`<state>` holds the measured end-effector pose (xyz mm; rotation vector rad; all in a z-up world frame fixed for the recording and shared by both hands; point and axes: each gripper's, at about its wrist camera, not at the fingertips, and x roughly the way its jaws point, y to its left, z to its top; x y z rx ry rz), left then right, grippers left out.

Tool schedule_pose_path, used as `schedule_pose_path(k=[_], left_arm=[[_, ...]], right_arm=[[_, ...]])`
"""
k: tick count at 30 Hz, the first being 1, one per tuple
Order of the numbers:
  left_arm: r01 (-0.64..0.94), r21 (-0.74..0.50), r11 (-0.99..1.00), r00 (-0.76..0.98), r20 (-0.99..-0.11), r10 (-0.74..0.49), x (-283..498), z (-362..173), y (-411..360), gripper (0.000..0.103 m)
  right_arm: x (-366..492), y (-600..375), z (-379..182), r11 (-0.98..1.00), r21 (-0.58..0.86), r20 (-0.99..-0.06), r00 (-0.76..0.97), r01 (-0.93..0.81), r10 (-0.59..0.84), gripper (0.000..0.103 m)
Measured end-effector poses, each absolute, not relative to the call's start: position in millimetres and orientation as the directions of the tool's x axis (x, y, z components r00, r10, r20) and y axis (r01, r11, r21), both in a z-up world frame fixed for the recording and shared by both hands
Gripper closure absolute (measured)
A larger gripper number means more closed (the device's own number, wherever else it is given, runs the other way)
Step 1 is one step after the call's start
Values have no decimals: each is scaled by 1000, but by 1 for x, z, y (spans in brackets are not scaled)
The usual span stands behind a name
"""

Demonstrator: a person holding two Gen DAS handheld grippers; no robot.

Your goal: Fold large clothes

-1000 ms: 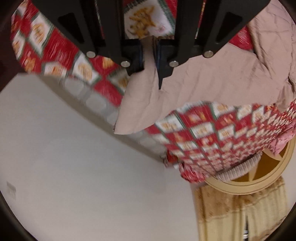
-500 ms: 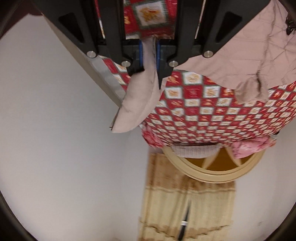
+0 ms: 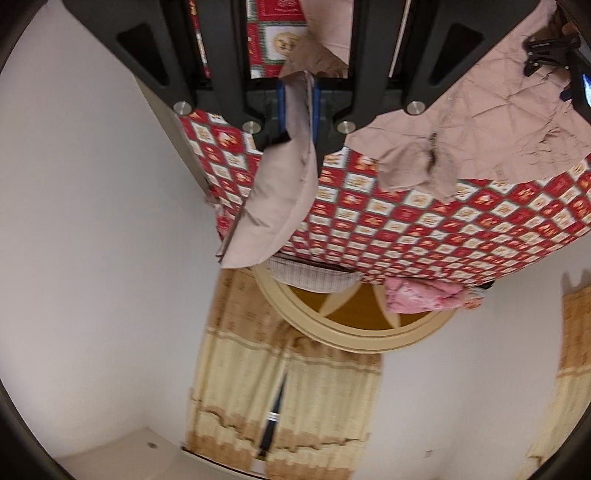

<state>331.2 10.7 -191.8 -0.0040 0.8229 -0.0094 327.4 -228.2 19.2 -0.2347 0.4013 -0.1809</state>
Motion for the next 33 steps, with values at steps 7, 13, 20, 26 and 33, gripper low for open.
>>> schedule_pose_path(k=[7, 13, 20, 26, 33], left_arm=[[2, -15, 1000, 684, -729, -13, 330, -192, 12, 1], [-10, -20, 1000, 685, -729, -8, 330, -192, 15, 1], [-18, -27, 999, 686, -728, -7, 330, -192, 16, 1], [-33, 1, 999, 683, -730, 23, 331, -193, 14, 1], [-41, 26, 999, 681, -731, 47, 332, -194, 11, 1]], right_arm=[[340, -177, -2, 960, -281, -396, 909, 10, -126, 91], [348, -133, -36, 962, -256, -453, 891, -93, -34, 91], [365, -88, -90, 961, -197, -547, 835, -196, 58, 91], [380, -76, -134, 961, -142, -634, 768, -236, 94, 91], [393, -79, -170, 968, -54, -698, 702, -247, 140, 89]])
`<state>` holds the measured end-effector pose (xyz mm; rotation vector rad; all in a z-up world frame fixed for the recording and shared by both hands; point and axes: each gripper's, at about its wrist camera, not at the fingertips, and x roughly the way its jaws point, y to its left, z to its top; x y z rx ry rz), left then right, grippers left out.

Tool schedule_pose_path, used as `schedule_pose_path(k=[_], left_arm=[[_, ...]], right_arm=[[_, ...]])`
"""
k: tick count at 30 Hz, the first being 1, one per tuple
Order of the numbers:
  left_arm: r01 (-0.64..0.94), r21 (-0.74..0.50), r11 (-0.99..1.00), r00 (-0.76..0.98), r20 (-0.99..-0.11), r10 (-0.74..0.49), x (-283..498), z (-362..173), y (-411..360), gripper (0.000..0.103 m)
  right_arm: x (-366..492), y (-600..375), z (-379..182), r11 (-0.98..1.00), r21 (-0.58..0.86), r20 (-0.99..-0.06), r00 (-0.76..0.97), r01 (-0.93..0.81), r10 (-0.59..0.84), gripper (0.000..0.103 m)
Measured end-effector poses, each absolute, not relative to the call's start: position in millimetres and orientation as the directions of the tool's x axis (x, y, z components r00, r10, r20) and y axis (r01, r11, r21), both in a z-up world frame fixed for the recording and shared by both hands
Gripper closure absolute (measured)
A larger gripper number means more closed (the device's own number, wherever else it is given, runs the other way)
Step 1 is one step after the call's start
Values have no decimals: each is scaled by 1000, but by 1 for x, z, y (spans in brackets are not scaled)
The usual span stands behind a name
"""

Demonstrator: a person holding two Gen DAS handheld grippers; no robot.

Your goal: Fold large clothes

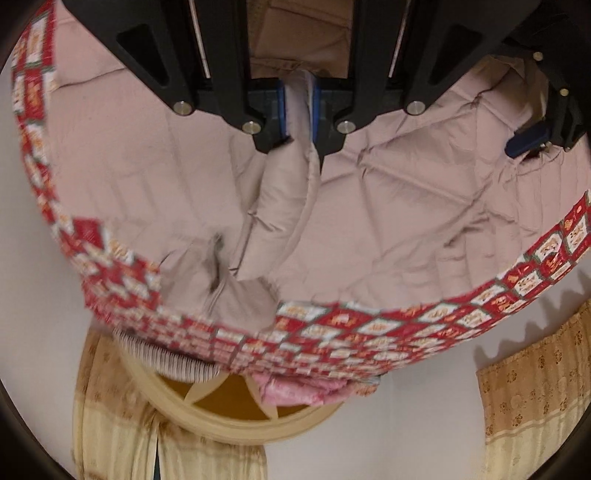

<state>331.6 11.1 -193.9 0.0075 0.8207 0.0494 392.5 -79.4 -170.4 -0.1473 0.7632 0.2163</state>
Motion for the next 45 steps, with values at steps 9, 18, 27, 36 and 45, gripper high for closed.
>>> schedule_pose_path(k=[9, 18, 27, 36, 45], left_arm=[[-4, 115, 993, 695, -714, 85, 313, -155, 18, 1], [205, 67, 977, 823, -552, -135, 343, -69, -66, 1], [185, 217, 959, 714, -700, 21, 441, -186, -116, 1], [157, 222, 962, 713, -700, 46, 444, -197, -117, 1], [153, 214, 965, 708, -705, 44, 443, -199, -117, 1]], right_arm=[[355, -115, -135, 956, 29, -664, 709, -291, 236, 27], [388, -261, -112, 995, 9, -582, 809, 103, -79, 27], [443, -294, -182, 984, 13, -690, 714, 175, -118, 28], [440, -288, -208, 985, -55, -722, 675, 164, -153, 27], [442, -288, -214, 985, -52, -732, 664, 163, -149, 27]])
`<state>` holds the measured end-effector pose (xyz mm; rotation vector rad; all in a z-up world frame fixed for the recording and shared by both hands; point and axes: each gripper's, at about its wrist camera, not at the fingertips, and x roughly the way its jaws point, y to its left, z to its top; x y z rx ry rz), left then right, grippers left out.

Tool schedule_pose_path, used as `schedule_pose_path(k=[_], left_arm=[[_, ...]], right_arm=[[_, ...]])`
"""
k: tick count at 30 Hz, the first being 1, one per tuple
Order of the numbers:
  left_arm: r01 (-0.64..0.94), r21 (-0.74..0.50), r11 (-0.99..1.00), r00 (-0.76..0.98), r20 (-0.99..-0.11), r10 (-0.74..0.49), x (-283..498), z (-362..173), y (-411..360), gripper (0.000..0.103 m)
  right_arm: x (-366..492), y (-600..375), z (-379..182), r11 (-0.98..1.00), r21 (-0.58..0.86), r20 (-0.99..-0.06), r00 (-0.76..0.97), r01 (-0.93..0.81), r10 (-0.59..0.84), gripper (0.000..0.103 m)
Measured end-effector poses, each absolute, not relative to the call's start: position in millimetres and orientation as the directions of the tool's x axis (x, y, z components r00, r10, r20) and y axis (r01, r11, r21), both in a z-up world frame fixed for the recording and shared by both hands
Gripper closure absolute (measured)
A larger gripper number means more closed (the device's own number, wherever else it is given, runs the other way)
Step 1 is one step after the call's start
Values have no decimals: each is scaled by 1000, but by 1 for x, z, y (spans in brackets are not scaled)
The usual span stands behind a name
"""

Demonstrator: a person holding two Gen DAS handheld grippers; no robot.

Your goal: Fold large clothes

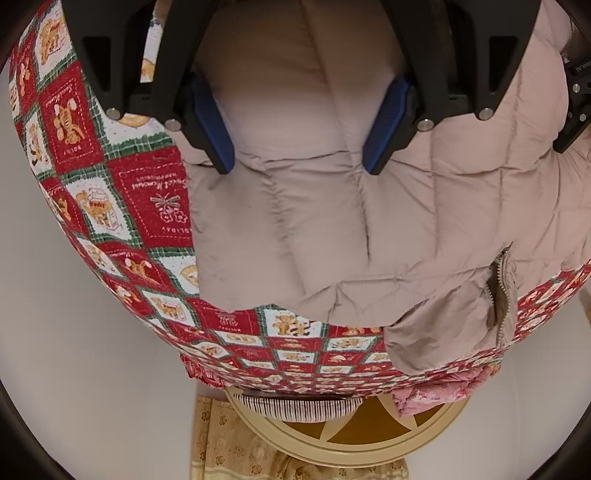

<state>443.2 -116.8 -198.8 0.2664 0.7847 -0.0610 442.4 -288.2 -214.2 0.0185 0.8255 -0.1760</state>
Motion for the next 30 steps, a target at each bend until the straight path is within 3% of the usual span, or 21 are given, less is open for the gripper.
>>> schedule_pose_path(k=[30], left_arm=[[151, 170, 974, 686, -727, 20, 448, -202, -111, 1]], right_arm=[[450, -279, -216, 978, -123, -753, 627, 168, -202, 25]])
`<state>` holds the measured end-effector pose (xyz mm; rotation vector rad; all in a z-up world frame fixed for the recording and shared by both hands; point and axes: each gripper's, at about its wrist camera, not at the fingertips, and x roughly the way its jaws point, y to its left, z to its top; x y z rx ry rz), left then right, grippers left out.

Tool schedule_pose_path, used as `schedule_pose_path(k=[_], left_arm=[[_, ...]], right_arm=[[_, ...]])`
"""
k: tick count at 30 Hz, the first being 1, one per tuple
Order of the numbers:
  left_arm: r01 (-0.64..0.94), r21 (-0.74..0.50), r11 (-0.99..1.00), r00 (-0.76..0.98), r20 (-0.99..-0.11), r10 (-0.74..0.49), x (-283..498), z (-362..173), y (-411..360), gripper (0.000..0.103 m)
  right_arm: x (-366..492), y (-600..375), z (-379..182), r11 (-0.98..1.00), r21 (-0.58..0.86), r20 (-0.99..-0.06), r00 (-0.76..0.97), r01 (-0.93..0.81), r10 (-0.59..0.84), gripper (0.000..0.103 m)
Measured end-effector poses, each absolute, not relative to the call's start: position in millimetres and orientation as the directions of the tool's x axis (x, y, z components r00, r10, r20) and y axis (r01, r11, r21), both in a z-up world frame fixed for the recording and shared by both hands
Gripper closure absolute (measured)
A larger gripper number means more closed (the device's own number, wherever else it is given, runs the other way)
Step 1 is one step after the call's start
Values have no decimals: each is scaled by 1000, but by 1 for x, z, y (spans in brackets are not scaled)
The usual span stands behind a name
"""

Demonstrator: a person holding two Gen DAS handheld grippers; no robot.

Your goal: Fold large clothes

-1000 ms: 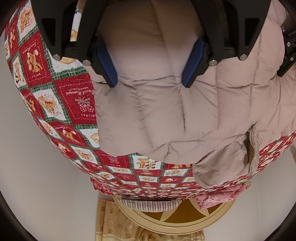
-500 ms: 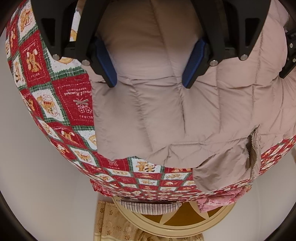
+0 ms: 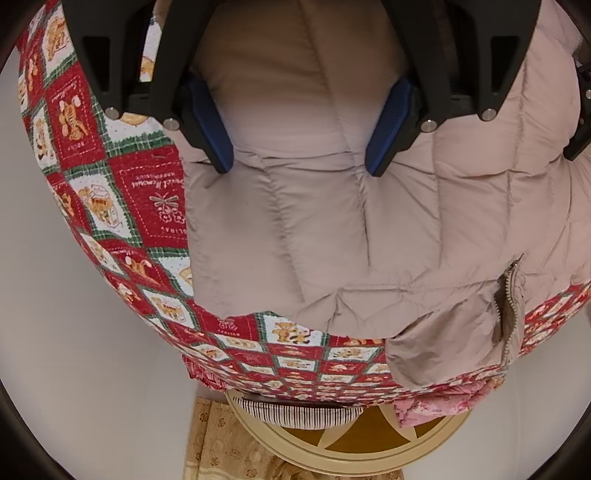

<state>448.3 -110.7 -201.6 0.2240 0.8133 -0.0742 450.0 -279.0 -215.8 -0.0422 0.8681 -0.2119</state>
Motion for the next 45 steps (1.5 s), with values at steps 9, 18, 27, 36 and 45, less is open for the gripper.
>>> schedule_pose_path(k=[9, 18, 27, 36, 45], left_arm=[[147, 156, 977, 684, -729, 13, 449, -202, -109, 1], [151, 120, 981, 667, -745, -11, 449, -201, -104, 1], [88, 101, 991, 753, -657, 0, 357, -125, 8, 1], [-326, 205, 923, 675, -633, 379, 234, -151, 224, 1], [-447, 7, 895, 640, -696, 325, 211, -204, 279, 1]], right_arm=[[420, -232, -168, 992, 26, -733, 677, 121, -63, 20], [430, -220, -217, 997, 47, -765, 644, 68, -8, 18], [424, -211, -218, 997, 32, -758, 652, 72, -23, 15], [423, -204, -217, 997, -15, -754, 653, 81, -64, 14], [421, -205, -215, 996, -29, -746, 661, 88, -80, 13]])
